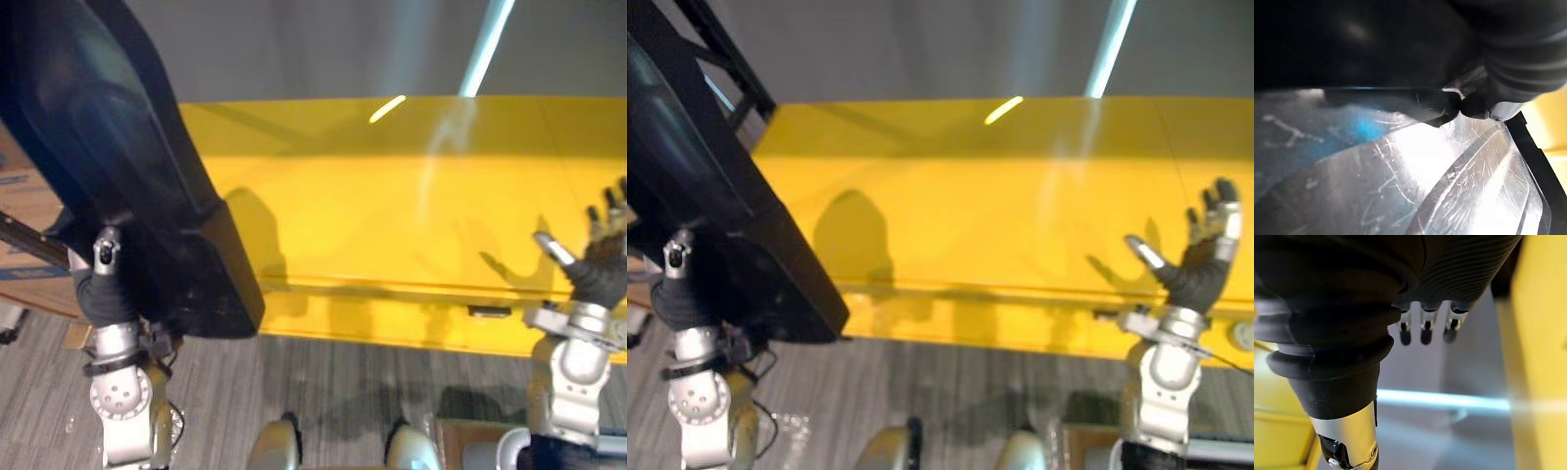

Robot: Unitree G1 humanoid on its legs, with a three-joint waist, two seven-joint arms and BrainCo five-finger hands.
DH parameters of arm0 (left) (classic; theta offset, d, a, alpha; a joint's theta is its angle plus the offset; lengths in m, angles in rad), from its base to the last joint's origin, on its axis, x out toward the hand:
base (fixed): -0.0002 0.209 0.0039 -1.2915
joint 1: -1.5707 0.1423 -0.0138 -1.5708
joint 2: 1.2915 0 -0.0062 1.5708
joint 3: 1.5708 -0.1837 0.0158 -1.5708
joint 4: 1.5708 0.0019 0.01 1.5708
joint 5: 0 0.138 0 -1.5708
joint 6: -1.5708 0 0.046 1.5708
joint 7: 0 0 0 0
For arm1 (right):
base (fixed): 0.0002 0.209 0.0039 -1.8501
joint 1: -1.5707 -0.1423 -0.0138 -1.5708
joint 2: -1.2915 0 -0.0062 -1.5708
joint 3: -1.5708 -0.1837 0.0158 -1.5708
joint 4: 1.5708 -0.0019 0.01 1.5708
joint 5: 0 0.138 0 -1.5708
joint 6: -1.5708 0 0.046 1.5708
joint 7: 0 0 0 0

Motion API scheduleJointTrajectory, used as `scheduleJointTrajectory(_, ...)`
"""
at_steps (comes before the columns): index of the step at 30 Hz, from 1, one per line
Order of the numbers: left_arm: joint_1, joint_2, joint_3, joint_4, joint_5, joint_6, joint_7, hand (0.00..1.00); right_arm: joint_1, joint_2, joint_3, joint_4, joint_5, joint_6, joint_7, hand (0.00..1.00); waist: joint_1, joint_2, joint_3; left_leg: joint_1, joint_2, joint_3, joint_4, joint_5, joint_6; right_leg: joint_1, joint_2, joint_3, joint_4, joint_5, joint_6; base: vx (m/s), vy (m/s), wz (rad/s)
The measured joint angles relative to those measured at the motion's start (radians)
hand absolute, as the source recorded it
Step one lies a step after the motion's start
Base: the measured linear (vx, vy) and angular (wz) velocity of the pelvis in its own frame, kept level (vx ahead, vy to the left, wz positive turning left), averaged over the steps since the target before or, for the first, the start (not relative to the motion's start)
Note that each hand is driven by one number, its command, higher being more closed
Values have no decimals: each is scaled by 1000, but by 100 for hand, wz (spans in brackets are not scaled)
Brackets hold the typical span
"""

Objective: Walk over and take plastic housings, then place them on the shelf

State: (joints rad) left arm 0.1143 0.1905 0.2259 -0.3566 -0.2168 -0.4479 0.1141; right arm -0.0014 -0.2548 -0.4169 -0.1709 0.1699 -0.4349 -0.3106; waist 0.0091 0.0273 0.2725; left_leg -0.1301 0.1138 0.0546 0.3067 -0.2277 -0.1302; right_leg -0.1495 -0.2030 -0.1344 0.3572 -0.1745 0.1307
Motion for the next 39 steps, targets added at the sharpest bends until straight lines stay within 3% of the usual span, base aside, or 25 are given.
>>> scheduleJointTrajectory(2,7,2,-16,10,43,4,-1,100,18,38,-12,-20,-45,-25,-81,0,-9,-2,3,51,0,26,-26,0,0,38,3,13,-28,15,-3,102,54,-20)
scheduleJointTrajectory(5,5,37,-17,10,68,3,-8,100,51,66,-13,-45,-115,-38,-137,0,-15,-2,3,119,0,70,-59,0,0,79,3,40,-45,18,-1,98,48,-25)
scheduleJointTrajectory(10,-48,118,-67,15,68,19,-50,100,115,75,-67,-91,-143,-39,-172,0,-41,0,1,182,6,134,-109,0,0,91,15,86,-56,19,0,72,11,-29)
scheduleJointTrajectory(12,-90,131,-110,27,68,53,-55,100,138,76,-77,-91,-110,-38,-156,0,-59,3,-2,226,9,169,-136,1,0,102,23,111,-50,19,1,76,18,-37)
scheduleJointTrajectory(16,-213,162,-199,108,76,167,-48,100,210,104,-55,-96,-15,-18,-28,0,-110,18,-16,301,20,237,-173,6,-4,63,47,173,61,19,1,65,8,-44)
scheduleJointTrajectory(17,-300,169,-227,191,98,216,-36,100,237,120,-17,-95,34,-8,53,0,-138,24,-19,308,31,261,-169,8,-3,-36,68,208,167,-44,19,46,-33,-43)
scheduleJointTrajectory(18,-340,175,-240,237,106,235,-27,100,251,129,6,-94,48,-3,77,0,-143,22,-25,312,34,275,-170,8,-4,-36,80,226,88,-57,24,58,-43,-54)
scheduleJointTrajectory(19,-413,214,-269,313,114,298,-6,100,273,152,64,-95,68,9,132,0,-158,-2,-37,323,27,306,-165,2,-21,-34,83,237,-71,87,12,86,-61,-38)
scheduleJointTrajectory(20,-444,214,-282,360,119,322,3,100,274,149,87,-88,74,11,156,0,-180,15,-34,330,42,314,-166,-4,-29,-27,98,236,-71,89,15,137,-64,-44)
scheduleJointTrajectory(23,-680,231,-413,603,118,484,17,100,283,138,185,-56,102,44,234,0,-248,49,-34,343,52,373,-186,29,-38,-30,121,261,-79,100,3,93,-50,-31)
scheduleJointTrajectory(25,-773,233,-449,686,107,533,24,100,287,134,225,-50,115,52,251,0,-259,49,-34,352,41,399,-195,41,-38,-43,121,284,-67,100,2,11,-8,-30)
scheduleJointTrajectory(26,-846,235,-477,763,103,586,38,100,290,134,258,-50,130,63,270,0,-273,49,-34,354,32,400,-194,43,-38,-47,118,298,-67,100,2,0,5,-29)
scheduleJointTrajectory(28,-888,235,-493,822,96,626,39,100,293,134,282,-50,131,69,276,0,-283,50,-33,356,29,405,-193,43,-38,-48,117,304,-67,100,2,-12,10,-12)
scheduleJointTrajectory(29,-917,238,-513,875,67,675,48,100,296,134,305,-50,131,76,283,0,-298,50,-33,357,26,422,-194,43,-38,-50,116,306,-66,100,2,-21,12,-5)
scheduleJointTrajectory(34,-957,237,-519,985,19,833,115,100,291,109,364,-50,135,103,280,0,-318,46,4,356,14,427,-192,44,-38,-63,114,329,-53,100,2,-37,-8,-7)
scheduleJointTrajectory(39,-1007,242,-489,1021,-28,918,228,100,293,106,388,-50,140,108,258,0,-326,46,14,337,14,427,-192,43,-38,-86,114,331,-45,100,3,-58,-24,2)
